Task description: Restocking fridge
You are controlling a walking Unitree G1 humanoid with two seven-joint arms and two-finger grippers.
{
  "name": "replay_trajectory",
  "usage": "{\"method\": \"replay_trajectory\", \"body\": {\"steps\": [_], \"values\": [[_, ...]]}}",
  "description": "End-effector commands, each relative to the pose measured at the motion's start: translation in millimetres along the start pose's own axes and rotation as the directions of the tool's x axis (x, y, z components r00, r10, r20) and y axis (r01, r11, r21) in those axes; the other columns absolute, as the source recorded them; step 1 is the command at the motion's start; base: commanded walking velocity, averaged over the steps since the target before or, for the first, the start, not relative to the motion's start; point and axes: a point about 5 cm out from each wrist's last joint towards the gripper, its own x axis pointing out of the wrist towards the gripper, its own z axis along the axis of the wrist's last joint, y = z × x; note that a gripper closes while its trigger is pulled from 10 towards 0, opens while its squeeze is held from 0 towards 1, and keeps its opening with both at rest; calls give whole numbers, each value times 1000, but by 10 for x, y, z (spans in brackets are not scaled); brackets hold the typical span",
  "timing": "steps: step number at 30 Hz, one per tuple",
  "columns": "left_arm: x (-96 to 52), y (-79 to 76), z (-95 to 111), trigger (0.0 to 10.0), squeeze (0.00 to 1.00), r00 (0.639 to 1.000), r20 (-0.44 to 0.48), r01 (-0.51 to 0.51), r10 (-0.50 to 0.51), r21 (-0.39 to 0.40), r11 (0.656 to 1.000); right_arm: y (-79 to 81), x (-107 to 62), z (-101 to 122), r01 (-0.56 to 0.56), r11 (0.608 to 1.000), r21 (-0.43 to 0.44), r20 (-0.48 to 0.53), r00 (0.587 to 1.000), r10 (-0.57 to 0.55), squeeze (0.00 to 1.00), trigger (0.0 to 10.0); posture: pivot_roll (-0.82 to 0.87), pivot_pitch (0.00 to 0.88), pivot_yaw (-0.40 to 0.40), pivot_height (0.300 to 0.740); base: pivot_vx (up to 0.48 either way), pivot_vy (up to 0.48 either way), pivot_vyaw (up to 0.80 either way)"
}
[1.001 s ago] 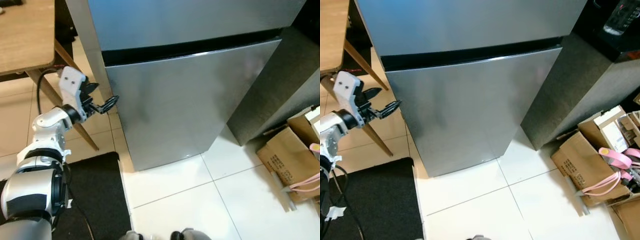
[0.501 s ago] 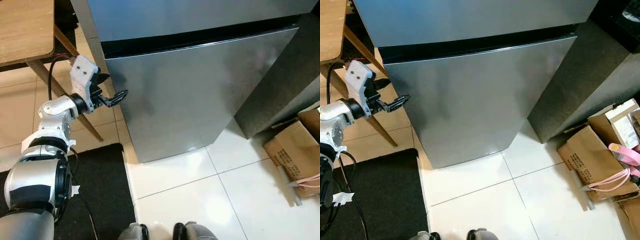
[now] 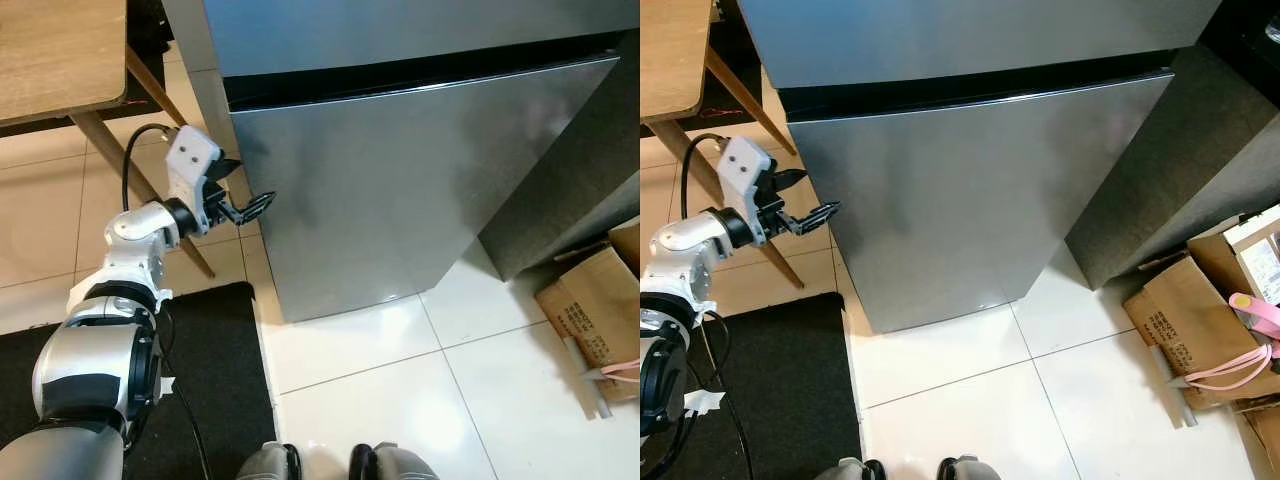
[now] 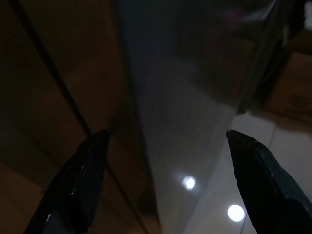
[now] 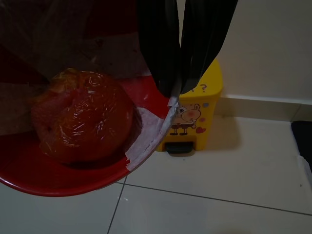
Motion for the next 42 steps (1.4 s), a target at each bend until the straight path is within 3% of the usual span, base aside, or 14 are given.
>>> {"method": "replay_trajectory", "body": {"steps": [1,17,30,33,35,36,38,39,42], "values": [[91,-23,40,10000,0,999,-6,-36,36,24,999,-10,-30,-207,6,1000,2,-61,998,-6,0,10000,-230,333,-51,740,0,0,0],[-2,271,316,10000,0,989,33,-146,145,45,988,-25,-47,-274,8,1000,-3,-72,997,-8,0,10000,-249,356,-63,740,0,0,0],[87,298,512,10000,0,988,77,-141,137,39,989,-37,-67,-353,7,1000,-9,-86,996,-8,0,10000,-257,378,-74,740,0,0,0],[127,264,548,10000,0,991,93,-105,101,35,994,-36,-66,-346,6,1000,-12,-84,996,-7,0,10000,-259,381,-75,740,0,0,0],[189,163,559,10000,0,993,114,7,-9,19,1000,-45,-64,-327,7,1000,-13,-78,997,-8,0,10000,-258,382,-74,740,0,0,0],[189,163,559,10000,0,993,114,7,-9,19,1000,-45,-64,-327,7,1000,-13,-78,997,-8,0,10000,-258,382,-74,740,0,0,0],[247,19,523,10000,0,981,116,159,-158,4,987,-58,-64,-313,10,1000,-14,-73,997,-11,0,10000,-258,382,-74,740,0,0,0],[247,19,523,10000,0,981,116,159,-158,4,987,-58,-64,-313,10,1000,-14,-73,997,-11,0,10000,-258,382,-74,740,0,0,0],[275,-97,485,10000,0,951,120,288,-284,-17,958,-60,-60,-289,11,1000,-13,-67,998,-12,0,10000,-256,383,-71,740,0,0,0]]}}
